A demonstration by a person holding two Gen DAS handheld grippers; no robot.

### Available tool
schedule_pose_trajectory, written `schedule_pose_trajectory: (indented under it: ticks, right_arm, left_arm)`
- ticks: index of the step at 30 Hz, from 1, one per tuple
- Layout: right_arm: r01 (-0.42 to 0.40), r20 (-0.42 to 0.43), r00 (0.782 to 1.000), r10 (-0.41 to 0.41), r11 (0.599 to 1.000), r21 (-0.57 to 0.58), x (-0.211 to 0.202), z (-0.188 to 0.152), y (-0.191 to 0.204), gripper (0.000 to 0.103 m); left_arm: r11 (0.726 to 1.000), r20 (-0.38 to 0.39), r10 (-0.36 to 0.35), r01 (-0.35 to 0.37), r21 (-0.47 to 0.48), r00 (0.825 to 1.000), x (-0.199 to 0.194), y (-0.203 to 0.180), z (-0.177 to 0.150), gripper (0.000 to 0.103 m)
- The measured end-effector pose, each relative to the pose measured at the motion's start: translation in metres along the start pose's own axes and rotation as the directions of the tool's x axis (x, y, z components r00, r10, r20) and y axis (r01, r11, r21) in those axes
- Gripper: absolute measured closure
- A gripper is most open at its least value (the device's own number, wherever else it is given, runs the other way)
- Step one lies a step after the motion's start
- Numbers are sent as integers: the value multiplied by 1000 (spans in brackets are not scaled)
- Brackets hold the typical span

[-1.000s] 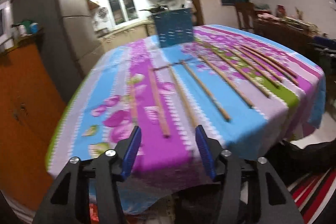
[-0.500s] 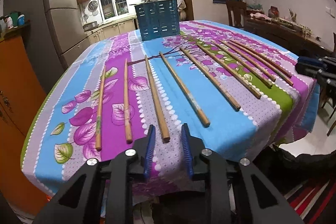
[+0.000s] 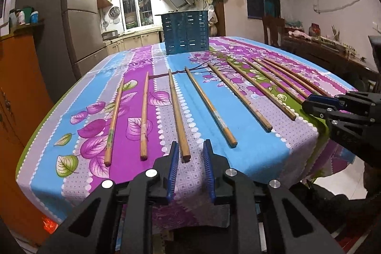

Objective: Organize utensils
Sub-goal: 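Close the left gripper on a wooden chopstick while the right gripper grasps another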

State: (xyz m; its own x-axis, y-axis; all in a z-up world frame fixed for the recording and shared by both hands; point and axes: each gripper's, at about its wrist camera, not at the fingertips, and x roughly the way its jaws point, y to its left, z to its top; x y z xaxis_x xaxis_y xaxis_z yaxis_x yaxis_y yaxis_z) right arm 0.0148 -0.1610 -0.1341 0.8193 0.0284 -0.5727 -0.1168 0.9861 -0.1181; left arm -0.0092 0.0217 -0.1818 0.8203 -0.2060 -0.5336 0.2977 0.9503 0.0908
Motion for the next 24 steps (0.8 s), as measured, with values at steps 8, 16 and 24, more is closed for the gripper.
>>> schedule_pose_trajectory:
  ticks: [8,16,24]
  right_arm:
    - [37,30,999,-40,996,76,4,-2,-1,90]
    - [30,46,998,-35,994,109,5,-3,-1,96]
    - [11,46,999,-18,990,142,5,-2,-5,98]
  left_arm:
    - [999,26,-2,2,-32,1000,-1,2,-4,80]
    - [999,47,9,-7,-53,999,0,2,-5,80]
    - [998,58,24,-21,-55,998,-1,4,-6,94]
